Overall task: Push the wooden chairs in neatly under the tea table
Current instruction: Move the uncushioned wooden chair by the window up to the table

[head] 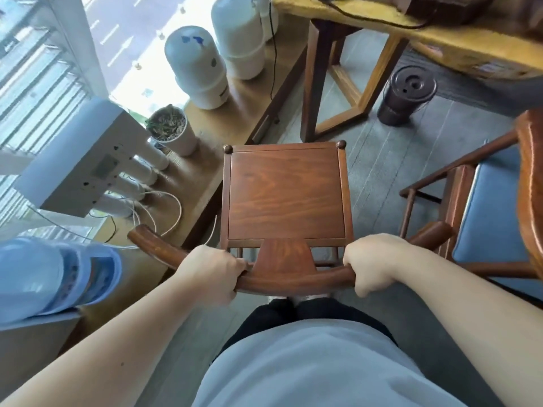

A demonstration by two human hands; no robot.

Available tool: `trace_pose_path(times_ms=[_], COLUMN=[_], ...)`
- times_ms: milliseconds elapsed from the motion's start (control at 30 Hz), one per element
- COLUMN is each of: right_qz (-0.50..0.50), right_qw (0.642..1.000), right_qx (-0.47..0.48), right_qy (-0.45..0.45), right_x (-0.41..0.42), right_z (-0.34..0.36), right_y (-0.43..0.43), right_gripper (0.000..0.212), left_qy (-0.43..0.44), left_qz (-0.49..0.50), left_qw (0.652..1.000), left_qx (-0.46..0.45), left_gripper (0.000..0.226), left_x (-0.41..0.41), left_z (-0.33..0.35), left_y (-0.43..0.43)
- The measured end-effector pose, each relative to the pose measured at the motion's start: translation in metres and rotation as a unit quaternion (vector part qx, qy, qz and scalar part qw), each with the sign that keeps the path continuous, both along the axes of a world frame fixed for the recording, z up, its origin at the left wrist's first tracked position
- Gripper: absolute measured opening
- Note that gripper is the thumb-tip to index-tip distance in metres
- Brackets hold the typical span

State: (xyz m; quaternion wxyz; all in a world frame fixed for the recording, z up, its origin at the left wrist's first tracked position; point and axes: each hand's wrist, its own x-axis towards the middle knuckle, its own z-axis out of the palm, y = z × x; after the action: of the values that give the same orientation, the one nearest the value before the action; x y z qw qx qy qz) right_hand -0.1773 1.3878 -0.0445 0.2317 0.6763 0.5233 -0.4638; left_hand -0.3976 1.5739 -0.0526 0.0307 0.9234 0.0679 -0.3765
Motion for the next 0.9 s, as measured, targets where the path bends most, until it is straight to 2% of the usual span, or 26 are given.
trace_pose_path(times_ms=[133, 400, 500, 600, 767, 900], right_qz=[-0.048, -0.158, -0.196, -0.222, -0.266, -0.270], right_qw=[0.999, 0.987, 0.980, 0.975, 0.955, 0.924], right_qx=[-0.007, 0.000, 0.001, 0.011, 0.103, 0.207], right_qy=[0.014, 0.015, 0.014, 0.001, -0.075, -0.175], right_x=[-0.002, 0.004, 0.004, 0.005, -0.009, -0.028], right_z=[-0.002, -0.008, -0.007, -0.004, -0.003, -0.015], right_y=[-0.021, -0.069, -0.087, -0.106, -0.133, -0.142], right_gripper=[0.018, 0.019, 0.018, 0.020, 0.015, 0.024], left_qy=[-0.007, -0.029, -0.044, -0.064, -0.124, -0.095], left_qz=[-0.033, -0.132, -0.165, -0.193, -0.221, -0.216], left_qw=[0.999, 0.991, 0.985, 0.979, 0.967, 0.972], left_qx=[-0.008, 0.007, 0.004, 0.003, -0.032, 0.003], left_gripper=[0.022, 0.012, 0.026, 0.027, 0.028, 0.032], left_x=[0.021, 0.066, 0.084, 0.102, 0.118, 0.131], left_z=[0.005, 0.002, -0.002, -0.007, -0.009, -0.004], left_y=[-0.001, -0.009, -0.013, -0.020, -0.007, 0.005])
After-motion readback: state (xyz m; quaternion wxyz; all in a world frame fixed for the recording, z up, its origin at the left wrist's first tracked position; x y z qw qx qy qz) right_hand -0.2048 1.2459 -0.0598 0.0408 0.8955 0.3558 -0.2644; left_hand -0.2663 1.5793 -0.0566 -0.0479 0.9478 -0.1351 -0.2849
